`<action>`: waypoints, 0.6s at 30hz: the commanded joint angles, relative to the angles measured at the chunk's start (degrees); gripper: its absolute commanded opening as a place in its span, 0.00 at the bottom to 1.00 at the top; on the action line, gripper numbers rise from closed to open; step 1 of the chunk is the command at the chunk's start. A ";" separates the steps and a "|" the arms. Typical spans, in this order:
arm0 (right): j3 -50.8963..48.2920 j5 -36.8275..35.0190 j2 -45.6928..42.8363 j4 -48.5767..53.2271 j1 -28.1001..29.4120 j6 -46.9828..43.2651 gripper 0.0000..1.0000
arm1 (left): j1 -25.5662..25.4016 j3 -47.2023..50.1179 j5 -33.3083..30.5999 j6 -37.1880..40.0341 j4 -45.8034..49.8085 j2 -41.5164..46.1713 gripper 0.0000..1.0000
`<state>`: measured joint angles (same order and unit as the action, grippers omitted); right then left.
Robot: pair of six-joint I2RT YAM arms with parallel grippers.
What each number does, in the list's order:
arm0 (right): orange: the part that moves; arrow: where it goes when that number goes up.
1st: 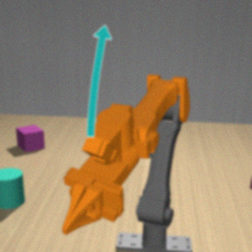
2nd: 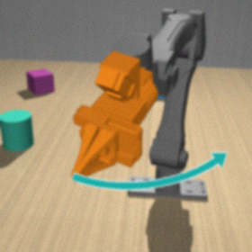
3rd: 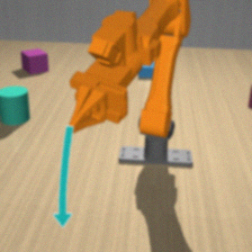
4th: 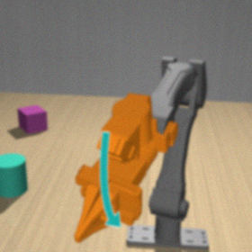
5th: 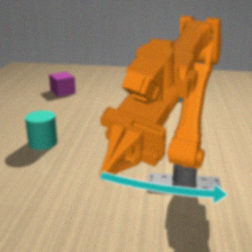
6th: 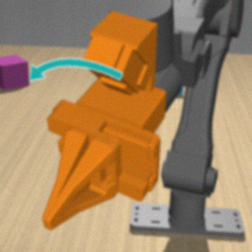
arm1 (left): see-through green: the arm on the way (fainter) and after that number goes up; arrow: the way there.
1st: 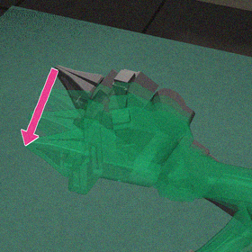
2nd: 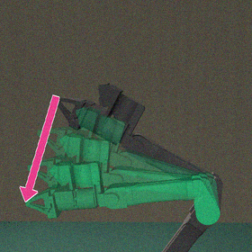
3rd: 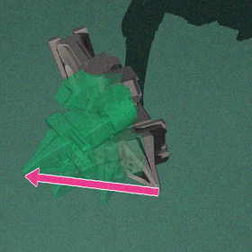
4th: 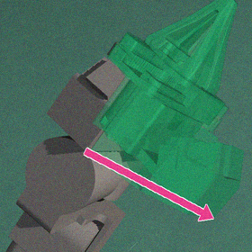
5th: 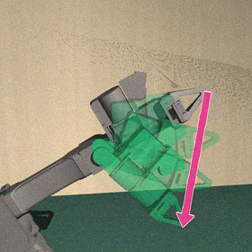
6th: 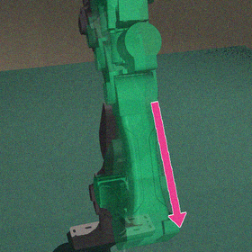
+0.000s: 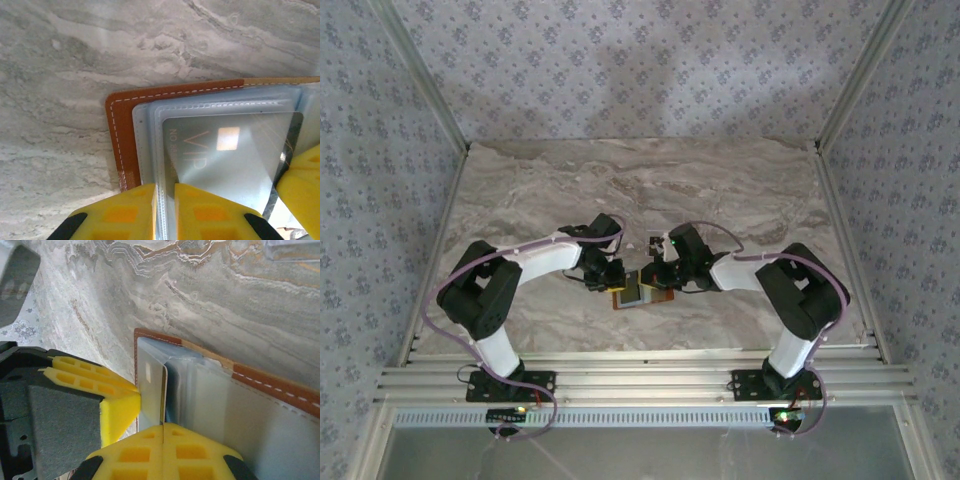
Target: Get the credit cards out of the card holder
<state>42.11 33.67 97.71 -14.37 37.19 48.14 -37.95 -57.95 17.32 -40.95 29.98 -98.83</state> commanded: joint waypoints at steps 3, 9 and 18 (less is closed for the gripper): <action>-1.24 0.47 -2.53 0.16 -0.63 -1.38 0.00 | -0.02 0.68 -1.59 1.04 2.62 -1.28 0.18; -1.76 0.14 -2.66 0.50 -0.93 -1.42 0.00 | 0.03 0.30 -1.92 1.53 3.17 -1.63 0.18; -3.39 -3.09 -4.02 0.55 -1.81 -0.07 0.00 | 0.02 -0.14 -2.14 2.09 3.60 -2.06 0.18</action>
<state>39.24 32.32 95.37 -14.39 35.88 48.05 -38.00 -58.04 17.17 -40.01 30.04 -99.11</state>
